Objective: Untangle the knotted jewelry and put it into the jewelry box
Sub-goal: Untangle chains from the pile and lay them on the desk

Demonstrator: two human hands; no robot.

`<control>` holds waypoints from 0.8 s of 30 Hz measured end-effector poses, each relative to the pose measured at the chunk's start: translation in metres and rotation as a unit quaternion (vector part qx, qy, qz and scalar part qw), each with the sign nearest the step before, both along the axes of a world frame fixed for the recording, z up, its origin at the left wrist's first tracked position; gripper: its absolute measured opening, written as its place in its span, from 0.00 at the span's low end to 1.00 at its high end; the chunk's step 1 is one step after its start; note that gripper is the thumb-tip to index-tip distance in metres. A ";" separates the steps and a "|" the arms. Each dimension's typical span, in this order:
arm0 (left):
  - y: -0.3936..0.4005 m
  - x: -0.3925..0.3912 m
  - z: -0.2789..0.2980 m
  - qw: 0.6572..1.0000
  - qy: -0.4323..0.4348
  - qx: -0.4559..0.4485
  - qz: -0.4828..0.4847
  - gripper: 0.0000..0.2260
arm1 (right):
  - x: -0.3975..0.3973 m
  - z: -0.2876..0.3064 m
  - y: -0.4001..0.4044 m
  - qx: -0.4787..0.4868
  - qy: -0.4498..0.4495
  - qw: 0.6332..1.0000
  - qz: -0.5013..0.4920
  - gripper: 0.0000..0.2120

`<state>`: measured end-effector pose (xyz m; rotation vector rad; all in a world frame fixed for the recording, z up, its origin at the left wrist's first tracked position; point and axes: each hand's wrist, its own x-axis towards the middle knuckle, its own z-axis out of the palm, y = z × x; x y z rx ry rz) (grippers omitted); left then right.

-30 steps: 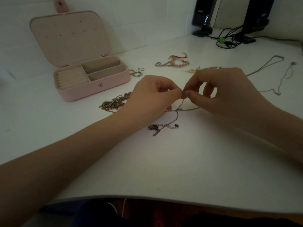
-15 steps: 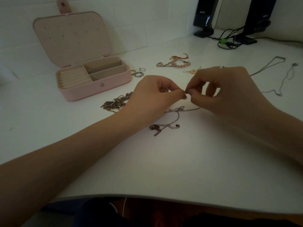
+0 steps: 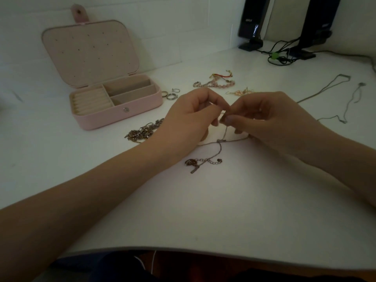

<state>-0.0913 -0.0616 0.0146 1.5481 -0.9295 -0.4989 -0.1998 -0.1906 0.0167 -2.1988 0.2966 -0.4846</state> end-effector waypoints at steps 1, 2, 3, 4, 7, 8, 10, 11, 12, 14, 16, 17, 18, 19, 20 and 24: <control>0.000 0.001 0.000 1.000 -0.010 0.009 0.017 0.09 | 0.000 0.002 0.000 0.028 0.000 1.000 -0.008 0.02; 0.000 0.002 -0.001 0.999 -0.024 0.019 0.030 0.09 | -0.001 0.003 0.000 0.058 0.000 0.998 -0.011 0.03; 0.000 0.002 0.000 0.998 -0.038 0.028 0.038 0.09 | -0.001 0.005 0.000 0.085 0.002 0.996 -0.008 0.04; 0.000 0.002 0.000 0.997 -0.049 0.034 0.043 0.09 | -0.002 0.006 0.000 0.108 0.004 0.994 0.000 0.05; 0.000 0.002 0.000 0.998 -0.052 0.030 0.034 0.07 | -0.003 0.008 0.002 0.152 0.012 0.988 0.029 0.04; 0.000 0.002 0.000 0.998 -0.050 0.025 0.029 0.07 | -0.003 0.008 0.001 0.157 0.012 0.987 0.034 0.03; 0.000 0.002 0.000 0.998 -0.049 0.024 0.022 0.07 | -0.003 0.008 0.000 0.159 0.006 0.986 0.042 0.03; 0.000 0.002 0.000 0.998 -0.049 0.028 0.017 0.07 | -0.003 0.008 0.000 0.156 0.003 0.987 0.044 0.03; 0.000 0.003 0.000 0.998 -0.049 0.032 0.013 0.07 | -0.003 0.008 0.000 0.150 0.000 0.988 0.046 0.03; 0.001 0.004 0.001 0.998 -0.046 0.034 0.006 0.08 | -0.003 0.007 -0.001 0.130 -0.009 0.990 0.046 0.03; 0.002 0.003 0.001 0.998 -0.046 0.038 -0.001 0.07 | -0.003 0.006 -0.001 0.097 -0.028 0.994 0.037 0.02; 0.003 0.003 0.002 0.998 -0.047 0.042 -0.004 0.07 | -0.003 0.007 -0.002 0.077 -0.040 0.996 0.029 0.02; 0.003 0.002 0.002 0.998 -0.045 0.048 -0.008 0.09 | -0.003 0.007 -0.002 0.055 -0.053 0.997 0.019 0.02; 0.003 0.002 0.002 0.998 -0.035 0.052 -0.012 0.10 | -0.003 0.007 -0.002 0.034 -0.066 0.997 0.010 0.02; 0.003 0.002 0.002 0.998 -0.016 0.055 -0.018 0.10 | -0.004 0.007 -0.002 0.013 -0.076 0.997 0.003 0.02; 0.003 0.003 0.003 0.995 0.062 0.053 -0.048 0.12 | -0.005 0.004 -0.002 -0.086 -0.078 0.993 -0.014 0.04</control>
